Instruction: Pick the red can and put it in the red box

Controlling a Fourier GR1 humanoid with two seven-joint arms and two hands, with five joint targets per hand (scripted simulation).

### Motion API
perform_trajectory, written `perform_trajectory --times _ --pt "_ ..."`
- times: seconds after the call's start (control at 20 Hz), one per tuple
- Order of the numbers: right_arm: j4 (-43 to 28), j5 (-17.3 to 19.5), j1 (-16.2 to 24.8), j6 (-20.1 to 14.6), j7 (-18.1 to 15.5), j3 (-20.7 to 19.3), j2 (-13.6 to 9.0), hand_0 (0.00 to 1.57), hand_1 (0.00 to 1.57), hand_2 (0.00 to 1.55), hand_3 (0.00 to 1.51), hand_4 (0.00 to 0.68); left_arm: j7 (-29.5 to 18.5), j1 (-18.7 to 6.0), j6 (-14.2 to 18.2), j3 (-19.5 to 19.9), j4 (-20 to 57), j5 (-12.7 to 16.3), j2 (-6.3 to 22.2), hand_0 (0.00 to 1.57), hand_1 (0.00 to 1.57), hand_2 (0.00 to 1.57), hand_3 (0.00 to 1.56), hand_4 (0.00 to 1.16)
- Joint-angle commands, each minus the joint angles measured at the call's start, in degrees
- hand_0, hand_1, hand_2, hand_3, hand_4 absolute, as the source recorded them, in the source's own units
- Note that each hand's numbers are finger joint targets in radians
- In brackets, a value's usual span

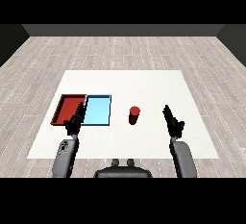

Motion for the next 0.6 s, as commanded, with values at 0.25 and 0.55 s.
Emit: perform_trajectory --times 0.25,0.55 --pt "6.7 -0.5 -4.1 3.2 -2.4 -4.6 -0.2 0.0 0.0 0.0 0.0 0.0 5.3 -0.1 -0.6 0.2 -1.2 -0.8 -1.5 0.0 0.0 0.0 0.0 0.0" --pt "0.3 -2.5 -1.3 5.3 -18.3 -3.5 2.4 0.0 0.0 0.0 0.0 0.0 -19.8 -0.1 -1.4 1.3 -2.0 1.5 -5.1 0.0 0.0 0.0 0.0 0.0"
